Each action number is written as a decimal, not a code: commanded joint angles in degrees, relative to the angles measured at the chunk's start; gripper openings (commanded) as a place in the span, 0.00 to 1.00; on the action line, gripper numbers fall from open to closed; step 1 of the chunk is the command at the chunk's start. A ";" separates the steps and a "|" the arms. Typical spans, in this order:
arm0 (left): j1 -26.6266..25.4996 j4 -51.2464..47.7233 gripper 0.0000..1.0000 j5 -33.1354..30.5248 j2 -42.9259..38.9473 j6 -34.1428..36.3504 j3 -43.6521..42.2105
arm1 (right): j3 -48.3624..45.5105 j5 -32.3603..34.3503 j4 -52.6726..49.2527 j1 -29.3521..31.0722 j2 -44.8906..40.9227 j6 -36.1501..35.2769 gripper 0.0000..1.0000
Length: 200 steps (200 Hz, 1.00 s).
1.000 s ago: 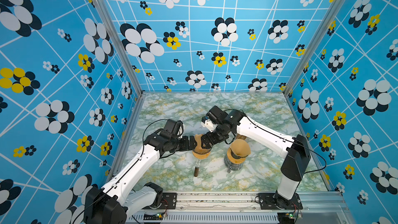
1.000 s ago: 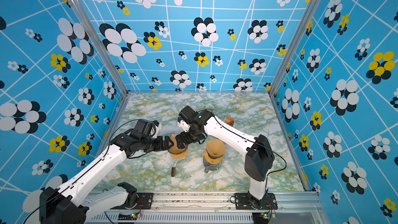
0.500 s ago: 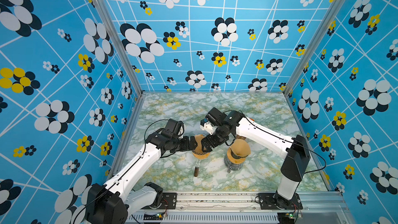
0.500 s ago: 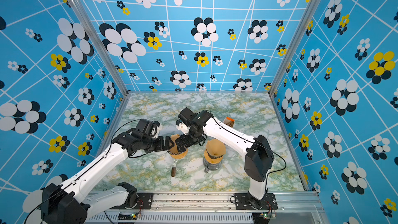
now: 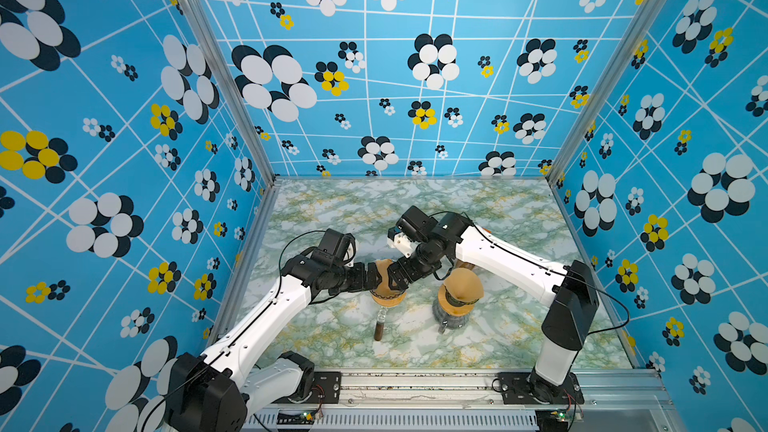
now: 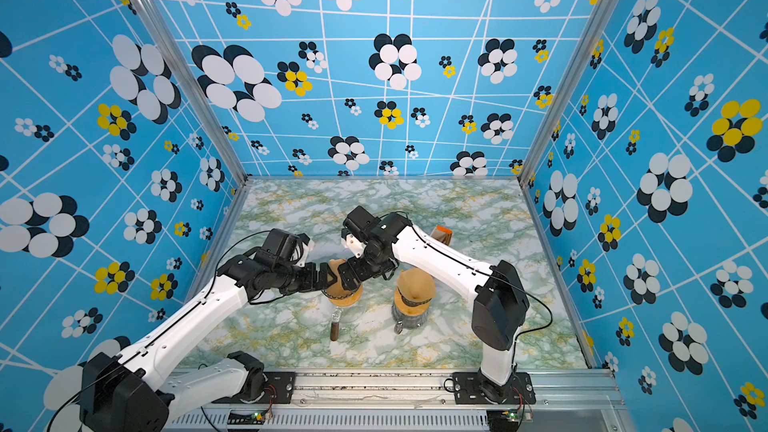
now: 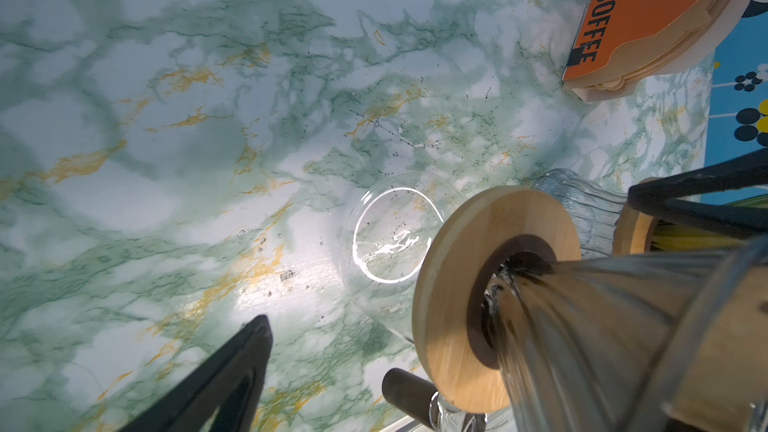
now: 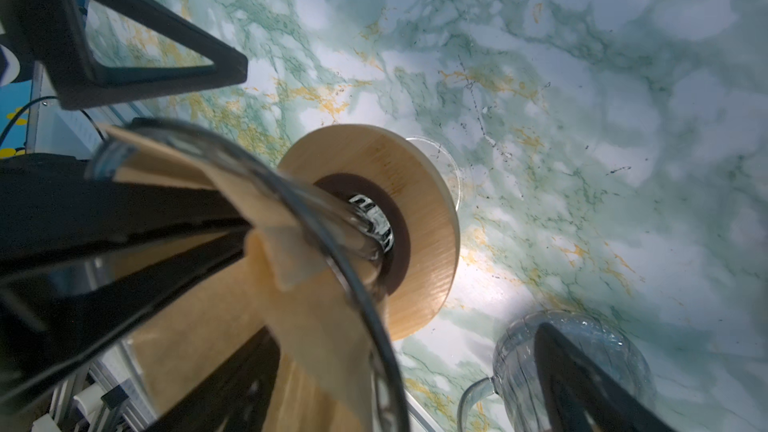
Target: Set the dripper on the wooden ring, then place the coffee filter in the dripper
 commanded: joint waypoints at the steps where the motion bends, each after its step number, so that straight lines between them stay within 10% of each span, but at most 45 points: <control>1: -0.05 0.17 0.99 2.42 -1.32 0.10 2.58 | 2.34 3.18 2.40 -0.99 -1.10 2.89 0.97; 200: 0.99 -0.77 0.99 -1.52 2.62 2.00 3.58 | -1.54 6.67 3.40 -3.54 -2.05 2.43 0.95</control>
